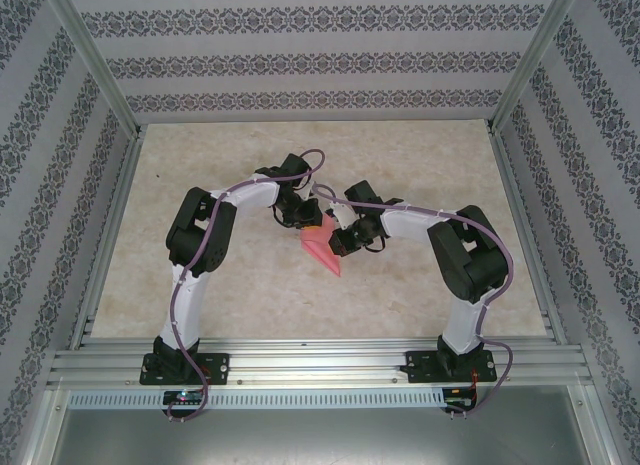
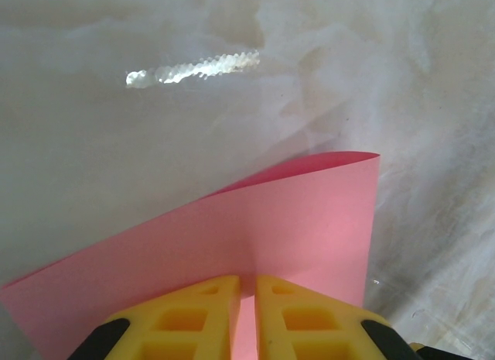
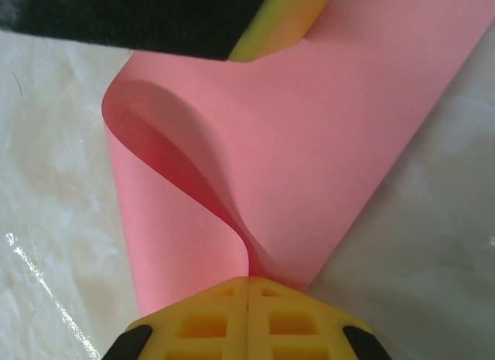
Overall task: Fold a paper plane with a square sheet of paper (fold left side to right side)
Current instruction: Third fold the triangle at the center of the table.
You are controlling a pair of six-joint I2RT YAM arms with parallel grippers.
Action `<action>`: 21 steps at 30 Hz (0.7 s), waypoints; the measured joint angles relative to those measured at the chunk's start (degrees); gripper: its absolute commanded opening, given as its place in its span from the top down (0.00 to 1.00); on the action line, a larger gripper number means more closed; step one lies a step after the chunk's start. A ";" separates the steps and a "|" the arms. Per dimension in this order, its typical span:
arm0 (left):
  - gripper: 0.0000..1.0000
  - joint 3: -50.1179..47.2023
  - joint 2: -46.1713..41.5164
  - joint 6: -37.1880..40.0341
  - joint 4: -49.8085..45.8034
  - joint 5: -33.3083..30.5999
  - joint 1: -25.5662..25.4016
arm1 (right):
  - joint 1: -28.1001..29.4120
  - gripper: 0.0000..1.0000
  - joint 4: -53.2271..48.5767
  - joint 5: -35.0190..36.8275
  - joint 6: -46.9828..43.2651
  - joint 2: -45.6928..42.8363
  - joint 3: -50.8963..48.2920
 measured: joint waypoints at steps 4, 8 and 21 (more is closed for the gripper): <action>0.83 0.00 0.00 0.00 0.02 -0.09 -0.13 | -0.22 1.00 0.00 0.17 0.02 0.15 0.26; 0.83 0.00 0.00 0.00 0.02 -0.09 -0.13 | -0.37 1.00 0.02 0.20 0.07 0.44 0.46; 0.82 0.00 -0.11 0.00 0.04 -0.11 -0.20 | -0.33 1.00 -1.11 0.24 0.02 1.46 1.38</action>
